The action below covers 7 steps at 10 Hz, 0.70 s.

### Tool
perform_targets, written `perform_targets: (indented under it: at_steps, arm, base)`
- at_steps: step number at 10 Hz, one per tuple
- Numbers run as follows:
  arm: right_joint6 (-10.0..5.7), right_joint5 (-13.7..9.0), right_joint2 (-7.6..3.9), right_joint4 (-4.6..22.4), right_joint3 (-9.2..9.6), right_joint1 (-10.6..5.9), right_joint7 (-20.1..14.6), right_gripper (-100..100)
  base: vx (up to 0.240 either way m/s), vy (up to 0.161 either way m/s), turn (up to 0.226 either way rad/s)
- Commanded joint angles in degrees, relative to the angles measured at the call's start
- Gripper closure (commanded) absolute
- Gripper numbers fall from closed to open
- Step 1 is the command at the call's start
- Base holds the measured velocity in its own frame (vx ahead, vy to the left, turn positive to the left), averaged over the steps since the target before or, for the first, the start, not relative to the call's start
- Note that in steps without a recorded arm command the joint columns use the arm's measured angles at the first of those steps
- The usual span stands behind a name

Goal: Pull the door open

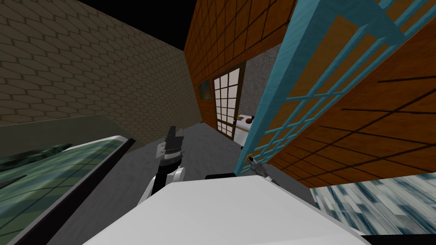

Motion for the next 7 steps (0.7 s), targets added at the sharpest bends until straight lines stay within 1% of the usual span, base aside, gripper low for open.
perform_targets:
  at_steps: [1, 3, 4, 5, 7]
  arm:
    - [-0.98, 0.2, 0.14, 0.4, 0.36, 0.23, -0.1, 100]
    - [-2.82, 0.6, 0.10, 1.7, 0.89, 0.53, -0.4, 100]
    - [-3.96, 0.9, 0.08, 2.6, 1.22, 0.71, -0.6, 100]
    - [-4.77, 1.0, 0.06, 3.1, 1.45, 0.83, -0.7, 100]
    - [-6.55, 1.4, 0.02, 4.4, 1.97, 1.12, -1.0, 100]
  base:
    - [0.124, 0.095, -0.071]
    - [0.111, 0.107, -0.045]
    - [0.095, 0.124, -0.010]
    - [0.096, 0.108, -0.015]
    - [0.065, 0.063, -0.002]
